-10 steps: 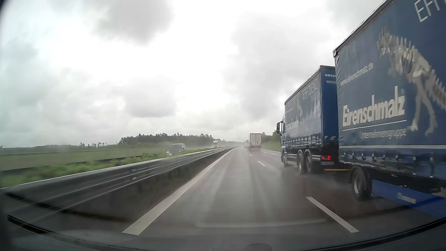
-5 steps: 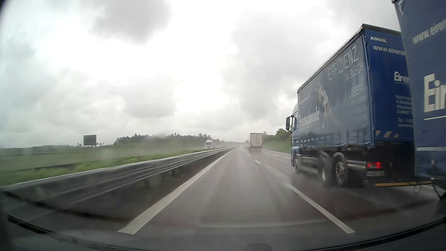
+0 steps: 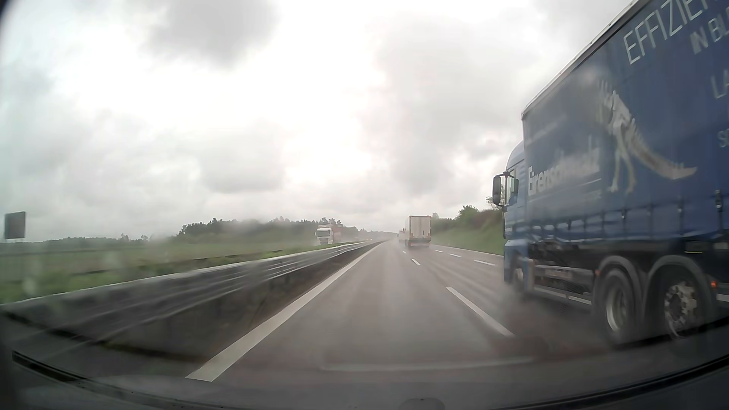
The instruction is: Follow the waypoints while adhering to traffic rules and regulations
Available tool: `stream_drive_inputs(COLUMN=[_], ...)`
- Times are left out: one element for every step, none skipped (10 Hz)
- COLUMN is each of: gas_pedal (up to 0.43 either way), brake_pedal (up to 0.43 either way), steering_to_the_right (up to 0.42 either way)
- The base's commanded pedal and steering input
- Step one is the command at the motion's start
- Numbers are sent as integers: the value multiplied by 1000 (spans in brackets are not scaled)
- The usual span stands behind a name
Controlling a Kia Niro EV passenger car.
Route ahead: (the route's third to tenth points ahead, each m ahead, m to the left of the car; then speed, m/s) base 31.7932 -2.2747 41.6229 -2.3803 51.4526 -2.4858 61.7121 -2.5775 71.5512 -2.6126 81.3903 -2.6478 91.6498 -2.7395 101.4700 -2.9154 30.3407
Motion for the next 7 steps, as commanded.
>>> stream_drive_inputs(gas_pedal=[311,311,311,311,311,299,299], brake_pedal=[0,0,0,0,0,0,0], steering_to_the_right=[0,0,0,0,0,0,0])
